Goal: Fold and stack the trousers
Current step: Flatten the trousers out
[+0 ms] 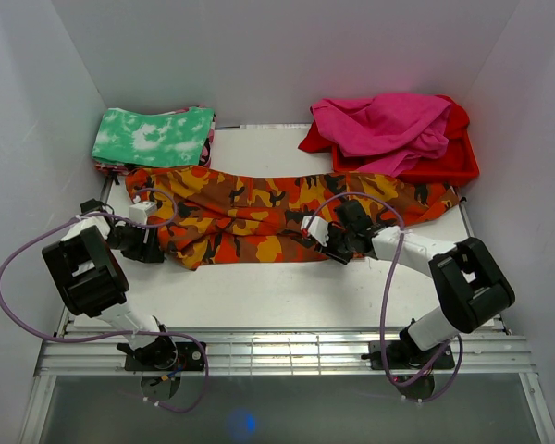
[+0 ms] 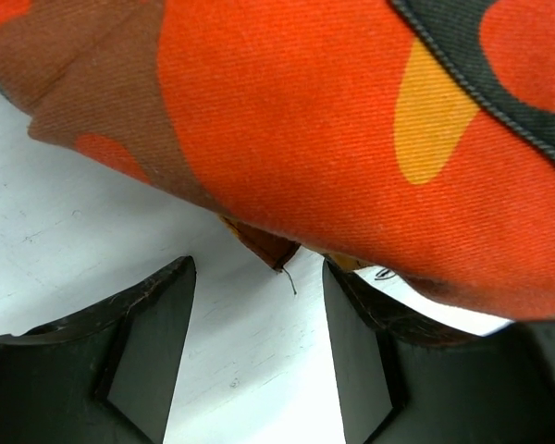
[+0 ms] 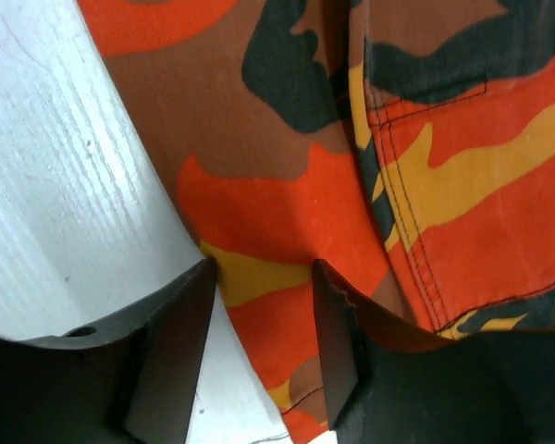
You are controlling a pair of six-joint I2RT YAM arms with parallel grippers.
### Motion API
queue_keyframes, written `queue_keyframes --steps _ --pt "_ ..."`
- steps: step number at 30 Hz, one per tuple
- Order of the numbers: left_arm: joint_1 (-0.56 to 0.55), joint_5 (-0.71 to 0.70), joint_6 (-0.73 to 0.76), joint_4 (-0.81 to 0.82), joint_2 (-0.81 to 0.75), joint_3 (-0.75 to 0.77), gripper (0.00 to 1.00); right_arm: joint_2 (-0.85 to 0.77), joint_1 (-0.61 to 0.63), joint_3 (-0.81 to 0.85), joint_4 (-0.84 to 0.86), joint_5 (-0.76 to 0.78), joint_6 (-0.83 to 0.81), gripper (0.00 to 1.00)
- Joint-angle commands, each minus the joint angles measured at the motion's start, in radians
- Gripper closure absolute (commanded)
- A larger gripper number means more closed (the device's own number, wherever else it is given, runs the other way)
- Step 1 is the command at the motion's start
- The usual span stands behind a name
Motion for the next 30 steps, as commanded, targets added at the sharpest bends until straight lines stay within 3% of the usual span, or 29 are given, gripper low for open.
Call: queue_keyframes --steps 1,2,3,4,8,15,20,27,30 --pt "-0.001 0.065 0.019 0.007 -0.023 -0.015 0.32 0.066 0.006 0.004 -0.058 0.027 -0.023 0.62" --pt "-0.001 0.077 0.014 0.021 -0.025 -0.023 0.32 0.068 0.007 0.011 -0.067 0.009 -0.017 0.69" --pt "-0.001 0.083 0.005 0.035 -0.034 -0.032 0.32 0.063 0.007 0.026 -0.087 -0.001 -0.011 0.84" --pt "-0.001 0.091 -0.004 0.053 -0.037 -0.040 0.33 0.059 0.007 0.037 -0.096 -0.011 -0.002 0.91" --pt "-0.001 0.135 -0.032 0.081 -0.054 -0.055 0.44 -0.011 0.006 0.092 -0.159 -0.080 0.034 0.92" --pt "0.007 0.209 -0.096 0.078 -0.085 0.021 1.00 -0.191 0.006 0.169 -0.286 -0.143 0.072 0.92" --pt "0.034 0.212 -0.100 0.007 -0.101 0.116 1.00 -0.306 -0.020 0.196 -0.407 -0.157 0.072 0.92" --pt "0.131 0.169 -0.052 -0.097 -0.105 0.294 1.00 -0.404 -0.177 0.190 -0.545 -0.209 -0.024 0.92" --pt "0.131 0.166 0.069 -0.206 -0.101 0.302 1.00 -0.421 -0.198 0.172 -0.581 -0.205 -0.058 0.92"
